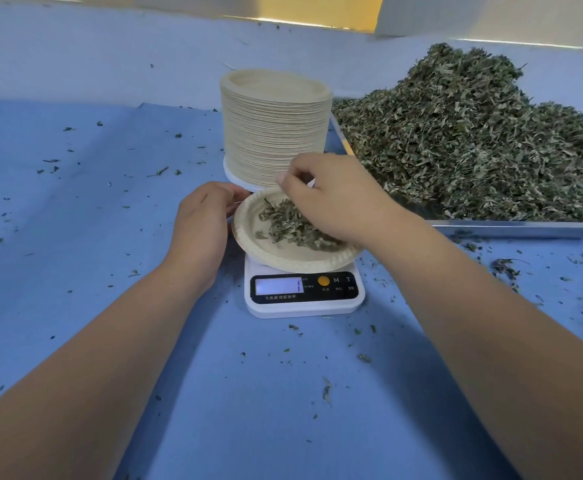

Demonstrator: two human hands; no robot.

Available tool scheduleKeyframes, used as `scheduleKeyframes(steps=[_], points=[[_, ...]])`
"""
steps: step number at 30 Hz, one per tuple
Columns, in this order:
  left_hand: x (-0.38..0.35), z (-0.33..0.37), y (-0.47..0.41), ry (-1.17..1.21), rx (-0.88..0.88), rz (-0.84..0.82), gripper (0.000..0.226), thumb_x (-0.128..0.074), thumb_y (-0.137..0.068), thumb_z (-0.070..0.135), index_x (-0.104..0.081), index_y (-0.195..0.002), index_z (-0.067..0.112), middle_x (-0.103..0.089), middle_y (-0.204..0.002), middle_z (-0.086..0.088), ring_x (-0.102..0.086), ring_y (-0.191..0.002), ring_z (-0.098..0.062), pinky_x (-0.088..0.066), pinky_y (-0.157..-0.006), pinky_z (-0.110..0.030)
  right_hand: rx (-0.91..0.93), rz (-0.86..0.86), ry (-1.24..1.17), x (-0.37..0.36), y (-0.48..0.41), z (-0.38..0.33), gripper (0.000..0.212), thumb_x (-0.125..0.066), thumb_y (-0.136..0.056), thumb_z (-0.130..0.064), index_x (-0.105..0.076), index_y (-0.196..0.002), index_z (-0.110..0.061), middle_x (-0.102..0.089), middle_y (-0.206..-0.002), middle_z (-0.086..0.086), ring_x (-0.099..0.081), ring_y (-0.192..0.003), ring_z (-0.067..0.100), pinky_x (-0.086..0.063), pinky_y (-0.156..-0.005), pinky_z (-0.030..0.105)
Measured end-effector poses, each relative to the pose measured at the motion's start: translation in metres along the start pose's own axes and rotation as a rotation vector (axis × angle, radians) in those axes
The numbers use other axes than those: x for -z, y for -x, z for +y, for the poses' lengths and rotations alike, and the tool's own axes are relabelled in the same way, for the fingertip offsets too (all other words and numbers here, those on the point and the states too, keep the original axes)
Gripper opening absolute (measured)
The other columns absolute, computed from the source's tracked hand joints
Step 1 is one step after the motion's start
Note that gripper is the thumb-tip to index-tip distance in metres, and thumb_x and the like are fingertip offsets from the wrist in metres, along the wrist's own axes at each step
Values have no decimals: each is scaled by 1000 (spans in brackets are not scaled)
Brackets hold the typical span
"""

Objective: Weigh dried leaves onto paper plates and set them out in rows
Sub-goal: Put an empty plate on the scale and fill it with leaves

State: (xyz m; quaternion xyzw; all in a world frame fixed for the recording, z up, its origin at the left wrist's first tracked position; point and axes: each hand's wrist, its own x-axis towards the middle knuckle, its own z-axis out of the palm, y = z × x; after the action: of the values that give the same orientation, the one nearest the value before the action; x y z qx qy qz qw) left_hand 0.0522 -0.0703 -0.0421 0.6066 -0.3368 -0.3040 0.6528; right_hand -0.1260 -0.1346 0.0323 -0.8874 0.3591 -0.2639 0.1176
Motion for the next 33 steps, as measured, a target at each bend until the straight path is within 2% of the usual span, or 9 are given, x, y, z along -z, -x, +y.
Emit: scheduleKeyframes(steps=[3, 6, 7, 11, 15, 19, 23, 29, 33], points=[[-1, 0, -1, 5, 4, 16, 32, -48, -81, 29, -77, -89, 20, -79, -99, -2, -74, -100, -18, -56, -87, -40, -3, 65, -46, 9, -3, 10, 34, -49, -100, -49, -65, -85, -24, -66, -73, -6, -60, -63, 8, -55, -63, 33], [-2, 1, 0, 7, 10, 17, 31, -49, -81, 29, -77, -89, 20, -79, -97, 1, -74, -98, -15, -53, -83, -35, -21, 139, -50, 20, -3, 29, 31, -51, -100, -44, -64, -80, -24, -61, -68, -8, -50, -54, -2, -39, -50, 12], [-2, 1, 1, 8, 11, 16, 31, -49, -81, 29, -77, -90, 20, -79, -97, 1, -74, -98, -15, -53, -82, -34, -51, 165, -50, 24, -3, 38, 31, -52, -100, -42, -65, -80, -23, -61, -67, -8, -49, -54, -3, -35, -48, 11], [-2, 2, 1, -5, 14, 28, 32, -49, -80, 28, -77, -91, 18, -79, -98, -1, -74, -99, -18, -55, -85, -37, -212, 253, 18, 33, 6, 86, 30, -52, -98, -39, -68, -86, -17, -64, -71, -4, -58, -69, 18, -42, -62, 31], [1, 4, 4, -5, -11, 14, 32, -46, -79, 30, -78, -81, 25, -79, -101, 0, -73, -101, -18, -53, -76, -33, -288, 214, 168, 30, 24, 122, 28, -51, -97, -39, -67, -92, -16, -65, -77, 3, -58, -78, 28, -40, -66, 32], [1, 5, 8, -8, -19, 4, 33, -45, -81, 27, -77, -74, 30, -79, -101, 3, -74, -100, -15, -50, -67, -25, -369, 152, 214, 33, 26, 132, 32, -46, -94, -40, -65, -84, -16, -62, -74, 2, -56, -73, 28, -41, -63, 33], [1, 7, 9, 19, -18, -4, 31, -45, -81, 28, -76, -77, 27, -80, -102, 2, -74, -99, -13, -52, -70, -25, -416, 48, 228, 32, 26, 131, 30, -44, -91, -37, -59, -71, -20, -59, -70, -1, -52, -67, 21, -34, -56, 28], [1, 6, 10, 15, -13, -3, 30, -45, -81, 27, -76, -81, 25, -79, -103, 1, -74, -101, -16, -53, -74, -27, -451, 53, 249, 32, 26, 129, 30, -43, -87, -35, -64, -78, -15, -62, -73, 4, -54, -68, 25, -36, -55, 27], [1, 8, 12, 33, 2, 7, 30, -46, -79, 28, -76, -80, 26, -80, -102, 1, -74, -100, -14, -53, -70, -24, -467, 40, 306, 32, 24, 130, 29, -42, -89, -37, -63, -84, -18, -61, -81, 4, -55, -79, 32, -41, -64, 34]])
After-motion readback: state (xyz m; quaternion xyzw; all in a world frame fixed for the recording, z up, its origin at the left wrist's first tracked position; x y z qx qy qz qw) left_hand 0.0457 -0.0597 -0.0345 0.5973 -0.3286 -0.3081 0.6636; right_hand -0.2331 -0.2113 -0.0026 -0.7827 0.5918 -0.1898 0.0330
